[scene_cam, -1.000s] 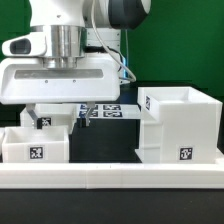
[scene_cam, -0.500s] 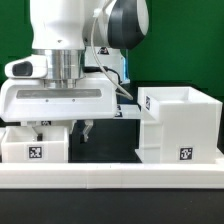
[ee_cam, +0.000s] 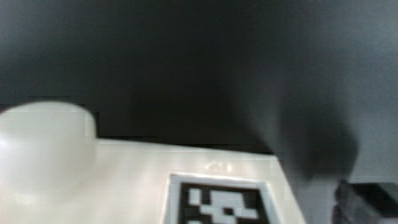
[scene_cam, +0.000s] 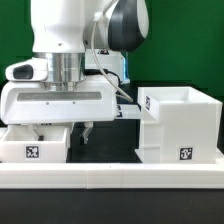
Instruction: Assemble drawer
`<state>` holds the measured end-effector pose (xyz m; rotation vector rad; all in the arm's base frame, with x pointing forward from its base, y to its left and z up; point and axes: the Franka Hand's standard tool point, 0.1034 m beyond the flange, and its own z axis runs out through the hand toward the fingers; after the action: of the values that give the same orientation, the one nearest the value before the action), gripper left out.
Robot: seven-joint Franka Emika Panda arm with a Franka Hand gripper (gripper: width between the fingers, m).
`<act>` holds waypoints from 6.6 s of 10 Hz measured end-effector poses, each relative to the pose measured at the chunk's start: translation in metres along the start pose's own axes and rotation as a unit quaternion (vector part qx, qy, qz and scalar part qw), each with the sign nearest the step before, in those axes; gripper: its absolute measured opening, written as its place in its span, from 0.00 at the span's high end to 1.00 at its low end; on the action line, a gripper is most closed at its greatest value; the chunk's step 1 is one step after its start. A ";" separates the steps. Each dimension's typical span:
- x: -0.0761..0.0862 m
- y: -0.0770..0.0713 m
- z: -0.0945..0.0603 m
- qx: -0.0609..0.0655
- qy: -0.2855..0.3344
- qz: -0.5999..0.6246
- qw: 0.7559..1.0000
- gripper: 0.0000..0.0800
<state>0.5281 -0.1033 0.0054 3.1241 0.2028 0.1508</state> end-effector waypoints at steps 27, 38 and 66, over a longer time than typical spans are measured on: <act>0.005 -0.032 -0.040 0.012 -0.024 -0.508 0.861 0.95; 0.000 -0.055 -0.027 0.026 -0.038 -0.576 0.816 0.95; 0.020 -0.092 -0.015 0.055 -0.011 -0.628 0.776 0.95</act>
Offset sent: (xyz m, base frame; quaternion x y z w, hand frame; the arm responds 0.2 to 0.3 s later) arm 0.0000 0.0025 0.0087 0.0021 -0.0078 0.0088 0.9999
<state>0.5344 -0.0091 0.0208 2.3360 2.1632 0.0649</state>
